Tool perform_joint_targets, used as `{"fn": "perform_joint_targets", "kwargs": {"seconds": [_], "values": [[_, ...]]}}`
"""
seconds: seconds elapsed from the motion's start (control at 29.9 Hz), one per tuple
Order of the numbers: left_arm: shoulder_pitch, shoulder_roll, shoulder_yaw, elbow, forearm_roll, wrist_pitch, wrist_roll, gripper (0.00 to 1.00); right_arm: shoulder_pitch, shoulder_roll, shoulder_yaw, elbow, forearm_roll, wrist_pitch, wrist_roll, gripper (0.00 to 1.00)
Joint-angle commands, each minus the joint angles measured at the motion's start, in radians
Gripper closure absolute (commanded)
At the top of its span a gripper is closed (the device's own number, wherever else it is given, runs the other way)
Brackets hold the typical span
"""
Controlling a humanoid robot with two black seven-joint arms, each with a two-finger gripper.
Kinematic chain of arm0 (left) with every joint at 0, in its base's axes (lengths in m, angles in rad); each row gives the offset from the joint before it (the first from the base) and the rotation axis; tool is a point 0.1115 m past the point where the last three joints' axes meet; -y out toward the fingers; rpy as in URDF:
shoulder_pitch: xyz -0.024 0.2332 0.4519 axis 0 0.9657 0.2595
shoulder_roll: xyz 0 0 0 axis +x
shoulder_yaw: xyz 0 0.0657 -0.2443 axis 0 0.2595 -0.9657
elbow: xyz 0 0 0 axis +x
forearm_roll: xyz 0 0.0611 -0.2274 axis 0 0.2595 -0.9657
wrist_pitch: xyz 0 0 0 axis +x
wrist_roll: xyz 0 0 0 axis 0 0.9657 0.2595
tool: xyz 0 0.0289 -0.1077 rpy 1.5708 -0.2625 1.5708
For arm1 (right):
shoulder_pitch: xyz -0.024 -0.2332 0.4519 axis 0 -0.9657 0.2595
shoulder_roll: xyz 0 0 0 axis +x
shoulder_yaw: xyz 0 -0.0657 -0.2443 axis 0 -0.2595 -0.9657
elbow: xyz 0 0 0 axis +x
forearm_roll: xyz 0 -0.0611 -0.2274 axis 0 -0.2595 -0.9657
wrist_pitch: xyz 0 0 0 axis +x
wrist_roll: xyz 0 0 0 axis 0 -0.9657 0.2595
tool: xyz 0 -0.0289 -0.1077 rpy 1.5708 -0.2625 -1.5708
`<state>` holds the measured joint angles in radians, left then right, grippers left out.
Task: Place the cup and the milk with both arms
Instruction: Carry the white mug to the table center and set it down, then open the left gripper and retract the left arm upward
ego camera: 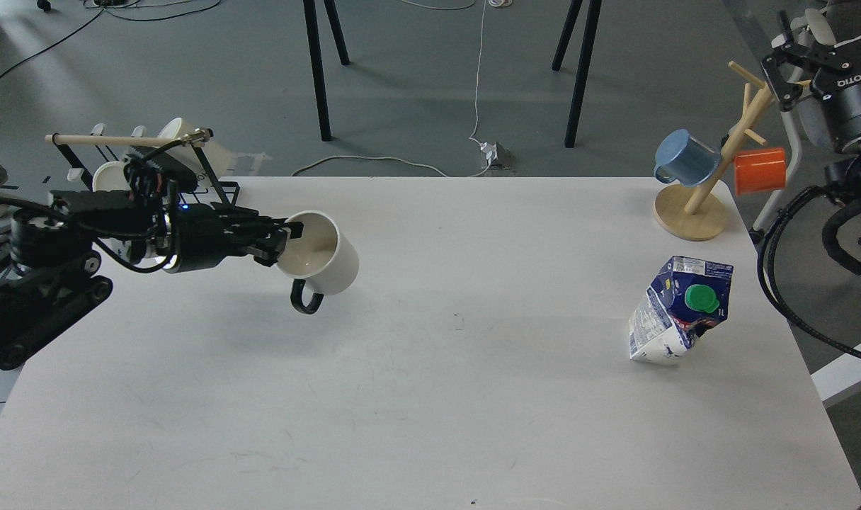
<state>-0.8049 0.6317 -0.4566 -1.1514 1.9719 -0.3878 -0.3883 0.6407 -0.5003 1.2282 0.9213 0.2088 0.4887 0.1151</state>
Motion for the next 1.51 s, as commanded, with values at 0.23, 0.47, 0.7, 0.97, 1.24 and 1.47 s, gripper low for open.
{"fn": "perform_joint_targets", "kwargs": {"seconds": [0.23,0.47,0.7,0.97,1.24,1.47], "values": [[-0.05,-0.378,0.134,0.111,0.21,-0.074,0.091,0.96,0.129,0.012,-0.045,-0.048,0.0,0.0,0.002,0.01],[-0.08,-0.52,0.162,0.219,0.21,-0.075,0.092,0.94,0.128,0.017,-0.046,-0.048,0.0,0.0,0.002,0.01],[-0.097,-0.609,0.162,0.341,0.21,-0.075,0.105,0.89,0.128,0.017,-0.046,-0.048,0.0,0.0,0.002,0.01],[-0.094,-0.621,0.159,0.349,0.21,-0.065,0.1,0.45,0.117,0.005,-0.047,-0.044,0.0,0.0,0.0,0.01],[-0.103,-0.566,0.009,0.342,0.038,-0.059,0.101,0.18,0.042,-0.033,-0.042,0.002,0.004,0.0,-0.002,0.01],[-0.094,-0.455,-0.275,0.338,-0.495,0.018,0.091,0.02,-0.221,-0.139,0.011,0.217,0.064,0.0,0.011,0.01]]}}
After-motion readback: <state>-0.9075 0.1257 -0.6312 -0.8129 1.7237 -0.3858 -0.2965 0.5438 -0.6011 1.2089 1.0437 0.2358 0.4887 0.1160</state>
